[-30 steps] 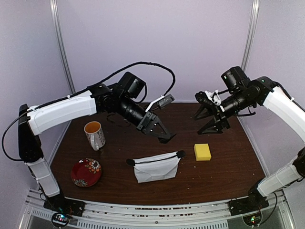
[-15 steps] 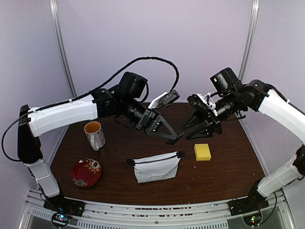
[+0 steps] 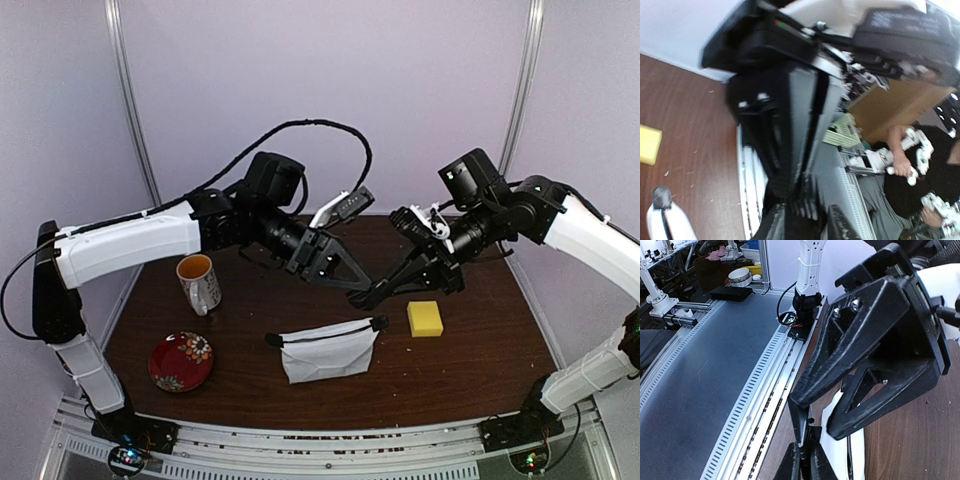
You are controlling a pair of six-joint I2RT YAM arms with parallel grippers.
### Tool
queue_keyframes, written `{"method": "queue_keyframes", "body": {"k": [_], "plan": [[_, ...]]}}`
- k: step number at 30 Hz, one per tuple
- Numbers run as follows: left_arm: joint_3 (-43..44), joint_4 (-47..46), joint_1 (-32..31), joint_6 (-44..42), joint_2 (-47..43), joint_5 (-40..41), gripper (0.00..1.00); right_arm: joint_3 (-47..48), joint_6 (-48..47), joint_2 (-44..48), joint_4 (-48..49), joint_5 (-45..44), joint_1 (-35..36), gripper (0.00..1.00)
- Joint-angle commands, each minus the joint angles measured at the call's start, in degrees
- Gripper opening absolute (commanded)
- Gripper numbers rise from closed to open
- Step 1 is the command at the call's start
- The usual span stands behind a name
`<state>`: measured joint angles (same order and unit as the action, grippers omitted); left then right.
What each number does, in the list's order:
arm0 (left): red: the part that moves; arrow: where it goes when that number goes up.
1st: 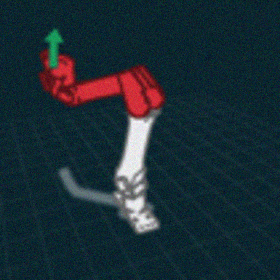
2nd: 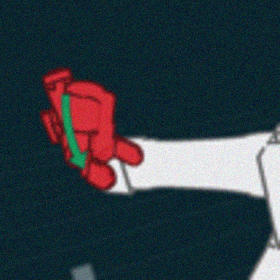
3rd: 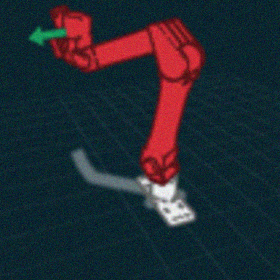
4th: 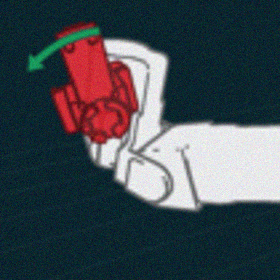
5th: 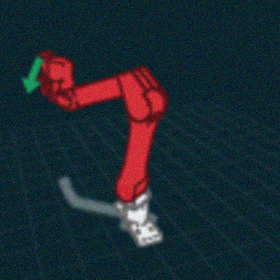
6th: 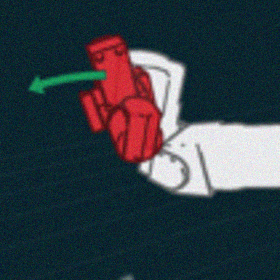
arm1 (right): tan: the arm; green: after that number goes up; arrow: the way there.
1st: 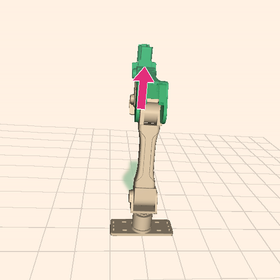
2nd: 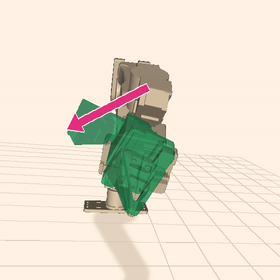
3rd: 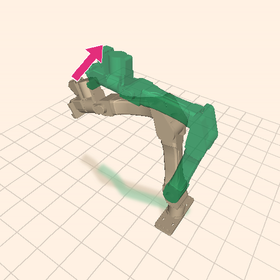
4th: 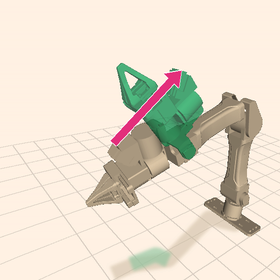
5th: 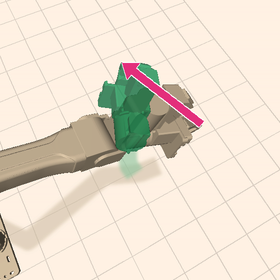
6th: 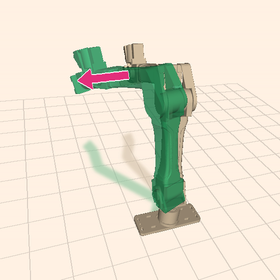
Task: Sort the hair-cutting tools
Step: Pass from the left arm to the right, then adjust the kit bag at the center of the board.
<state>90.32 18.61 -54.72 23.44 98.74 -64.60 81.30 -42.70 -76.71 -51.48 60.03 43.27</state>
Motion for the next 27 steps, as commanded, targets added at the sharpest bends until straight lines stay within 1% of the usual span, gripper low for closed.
{"method": "queue_keyframes", "body": {"k": [1,3,5,6,7,8,9,11,13,16,19,22,27], "plan": [[-2.01,6.07,2.08,-1.73,-6.62,16.61,0.35,-0.08,-2.16,0.57,-3.22,-3.62,0.46,0.0],[-6.74,6.15,3.46,1.74,-10.7,24.43,0.36,0.61,-2.59,-0.3,-4.84,-6.55,0.5,0.0],[-10.92,8.33,4.44,6.36,-14.99,35.5,0.38,1.18,-1.51,-1.5,-5.31,-10.15,0.75,0.0],[-12.51,11.52,4.97,7.9,-16.93,41.04,0.37,1.61,-1.26,-2.3,-5.69,-11.79,0.95,0.0],[-13.99,17.08,5.48,9.94,-19.58,47.66,0.36,2.17,-0.73,-3.3,-6.09,-13.36,1.25,0.0],[-16.17,19.79,5.91,11.54,-21.81,52.83,0.36,2.72,0.26,-4.34,-6.09,-15.25,1.59,0.0],[-19.11,20.24,6.26,13.16,-24.46,56.05,0.38,3.44,0.7,-5.46,-6.44,-16.69,2.16,0.0],[-26.33,17.22,6.63,16.88,-29.38,56.86,0.42,4.97,0.93,-8.04,-7.5,-18.93,3.26,0.0],[-33.03,12.94,6.64,21.28,-32.83,55.01,0.43,6.65,1.4,-10.89,-8.32,-20.99,4.52,0.0],[-40.35,8.21,6.64,26.97,-35.34,51.46,0.45,9.7,2.18,-15.69,-9.86,-23.53,5.91,0.0],[-46.3,2.72,6.64,30.7,-36.65,50.02,0.45,11.77,3.71,-19.45,-10.36,-24.95,6.74,0.0],[-50.25,-2.96,6.64,33.16,-36.43,49.18,0.46,12.22,5.33,-21.49,-9.28,-26.91,7.5,0.0],[-50.21,-7.57,6.64,32.49,-31.23,44.16,0.45,13.34,5.27,-23.02,-10.01,-29.56,8.56,0.0]]}}
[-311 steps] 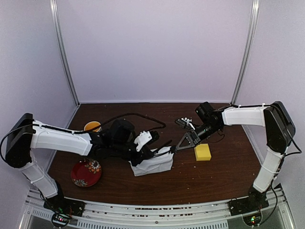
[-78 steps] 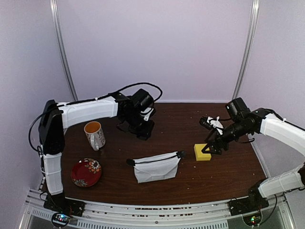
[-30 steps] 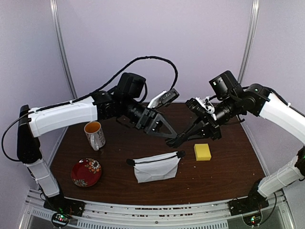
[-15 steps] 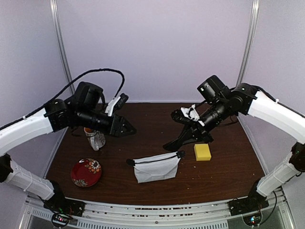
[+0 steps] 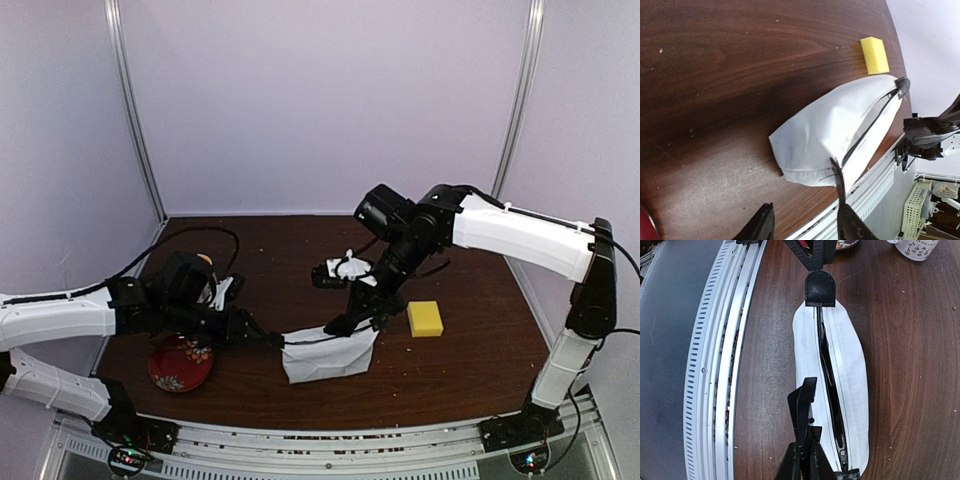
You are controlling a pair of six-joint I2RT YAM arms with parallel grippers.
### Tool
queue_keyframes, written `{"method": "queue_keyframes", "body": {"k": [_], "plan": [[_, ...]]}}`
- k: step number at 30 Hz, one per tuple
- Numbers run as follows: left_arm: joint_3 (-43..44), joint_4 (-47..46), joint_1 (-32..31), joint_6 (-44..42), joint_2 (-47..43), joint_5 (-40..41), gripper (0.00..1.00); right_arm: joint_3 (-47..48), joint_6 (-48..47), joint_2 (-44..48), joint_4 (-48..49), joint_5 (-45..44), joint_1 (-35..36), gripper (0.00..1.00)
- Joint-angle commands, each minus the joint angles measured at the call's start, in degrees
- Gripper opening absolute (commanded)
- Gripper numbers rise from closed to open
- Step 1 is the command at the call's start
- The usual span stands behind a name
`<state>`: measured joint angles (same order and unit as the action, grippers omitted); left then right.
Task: Sort the hair-cutting tools
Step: Adjust the kit bag at the center of the board.
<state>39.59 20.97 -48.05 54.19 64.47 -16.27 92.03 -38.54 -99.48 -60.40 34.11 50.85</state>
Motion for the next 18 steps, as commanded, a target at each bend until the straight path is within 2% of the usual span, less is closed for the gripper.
{"method": "queue_keyframes", "body": {"k": [1,8,15,18], "plan": [[0.71,-10.24,-0.02,1.63,4.1,-4.75,0.44,2.75,1.11,-0.45,-1.07,-3.98,1.08,0.0],[1.29,-11.65,-0.02,2.24,5.44,-4.54,0.38,4.69,0.62,-3.2,-1.88,-5.14,1.18,0.0],[1.66,-11.24,-0.11,4.16,-1.47,-0.85,0.46,4.75,0.03,-3.75,-2.77,-5.25,1.44,0.0],[2.53,-10.02,-0.11,3.55,0.01,-1.65,0.47,4.42,0.06,-3.44,-2.51,-4.93,1.58,0.0]]}}
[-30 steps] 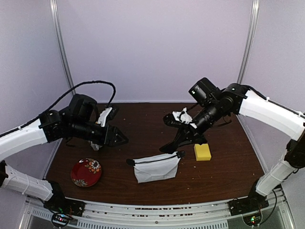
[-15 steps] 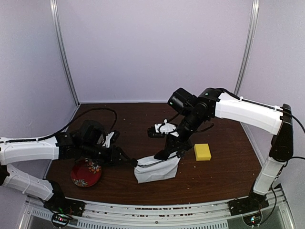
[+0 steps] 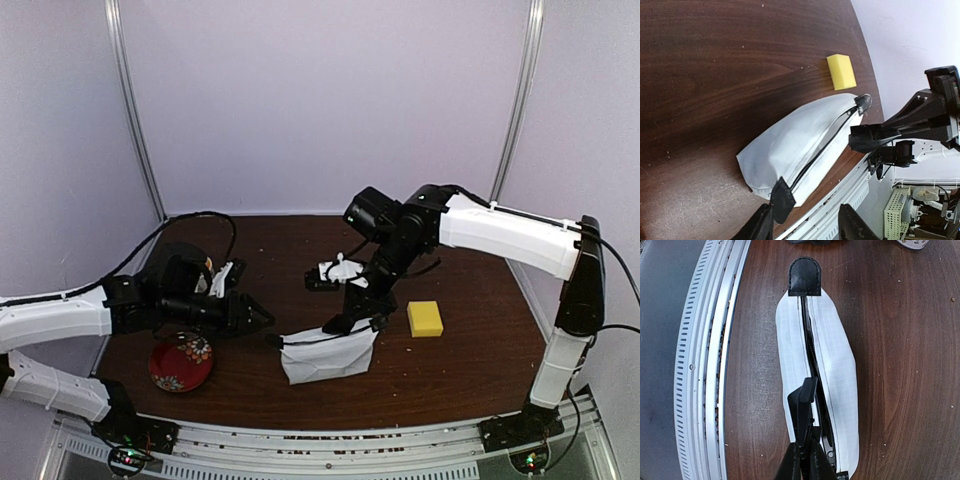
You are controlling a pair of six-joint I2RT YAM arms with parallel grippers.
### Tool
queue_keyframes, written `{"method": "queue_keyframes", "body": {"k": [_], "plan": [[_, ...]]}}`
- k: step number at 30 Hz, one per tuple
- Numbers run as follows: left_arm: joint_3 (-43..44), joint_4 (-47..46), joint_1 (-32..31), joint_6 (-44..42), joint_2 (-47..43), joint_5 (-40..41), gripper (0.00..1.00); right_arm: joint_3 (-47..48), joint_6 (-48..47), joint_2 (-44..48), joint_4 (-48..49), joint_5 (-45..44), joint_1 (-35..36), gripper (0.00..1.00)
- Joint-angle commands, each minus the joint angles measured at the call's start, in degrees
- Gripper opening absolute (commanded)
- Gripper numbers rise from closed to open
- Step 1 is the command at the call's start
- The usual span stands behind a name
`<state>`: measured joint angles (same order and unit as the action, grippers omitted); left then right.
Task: Sort the hair-cutting tools
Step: Adjust the kit bag at the center of the board, then pick up the handle of the kit bag.
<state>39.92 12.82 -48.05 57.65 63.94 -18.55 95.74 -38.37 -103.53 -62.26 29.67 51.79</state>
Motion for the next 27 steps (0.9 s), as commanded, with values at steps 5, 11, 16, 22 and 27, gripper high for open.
{"method": "queue_keyframes", "body": {"k": [5,11,16,22,27], "plan": [[4.8,1.69,-0.62,-1.53,7.09,-1.56,0.46,0.72,-0.2,0.46,-0.79,-0.49,0.85,0.0],[7.75,8.12,-0.64,-4.15,8.97,-0.41,0.47,0.69,-1.08,0.02,-1.01,-2.42,0.86,0.0],[7.71,7.49,-0.64,-4.01,9.37,-1.65,0.39,0.95,-1.18,-0.55,-1.03,-2.29,0.99,0.0],[5.87,2.39,-0.64,-1.99,11.02,-5.93,0.26,2.18,-1.34,-2.23,-1.77,-2.46,1.5,0.0],[5.87,1.49,-0.64,-2.51,10.26,-5.16,0.06,3.55,-1.69,-3.83,-2.29,-3.24,1.69,0.0]]}}
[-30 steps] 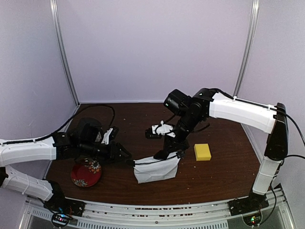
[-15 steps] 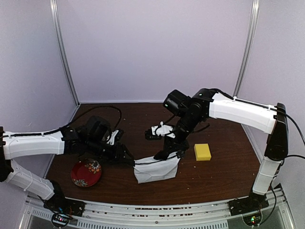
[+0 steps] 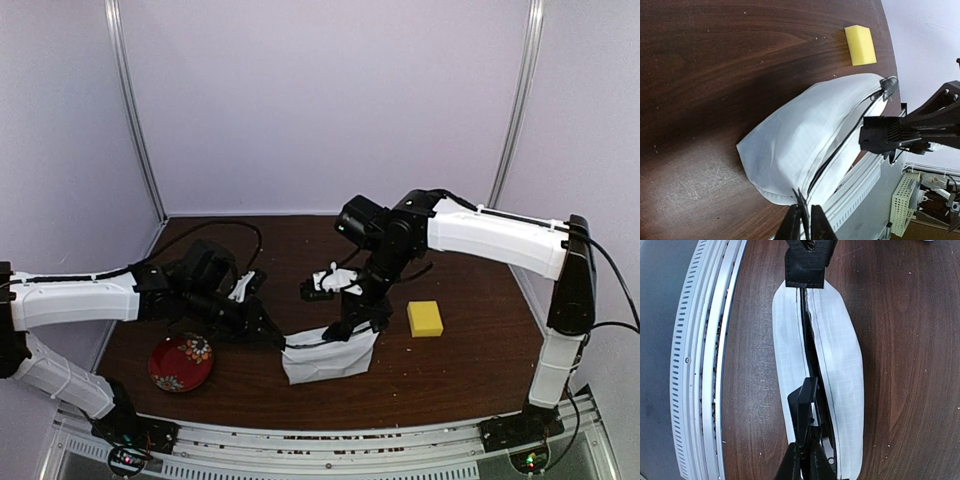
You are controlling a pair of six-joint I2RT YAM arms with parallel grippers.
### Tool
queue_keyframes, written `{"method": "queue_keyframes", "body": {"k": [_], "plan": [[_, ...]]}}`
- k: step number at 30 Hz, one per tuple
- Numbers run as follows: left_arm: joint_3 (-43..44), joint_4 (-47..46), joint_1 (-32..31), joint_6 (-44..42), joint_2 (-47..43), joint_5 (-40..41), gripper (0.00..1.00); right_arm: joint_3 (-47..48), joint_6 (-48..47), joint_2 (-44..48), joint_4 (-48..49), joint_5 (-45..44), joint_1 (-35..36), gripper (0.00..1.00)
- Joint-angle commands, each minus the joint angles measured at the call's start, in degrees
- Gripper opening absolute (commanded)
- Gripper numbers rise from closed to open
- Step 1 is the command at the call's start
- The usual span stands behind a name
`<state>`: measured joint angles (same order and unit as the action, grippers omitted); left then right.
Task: Sort the hair-cutting tools
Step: Pick up the handle of the kit bag.
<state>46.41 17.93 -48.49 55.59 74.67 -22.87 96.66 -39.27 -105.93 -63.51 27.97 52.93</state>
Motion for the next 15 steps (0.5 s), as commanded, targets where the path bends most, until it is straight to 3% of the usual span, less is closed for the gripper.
{"method": "queue_keyframes", "body": {"k": [1,3,15], "plan": [[-0.81,-3.94,-0.2,-0.48,-0.61,-0.83,0.04,2.91,-0.81,-1.72,-1.07,-1.71,0.58,0.0],[-1.52,-4.73,-0.27,-0.31,-1.1,-0.5,0.0,3.7,-0.96,-2.28,-1.33,-2.18,0.93,0.0],[-8.38,-14.17,-0.23,3.47,-8.51,4.63,0.0,3.05,-2.63,-3.8,-4.25,-4.1,4.5,0.0]]}}
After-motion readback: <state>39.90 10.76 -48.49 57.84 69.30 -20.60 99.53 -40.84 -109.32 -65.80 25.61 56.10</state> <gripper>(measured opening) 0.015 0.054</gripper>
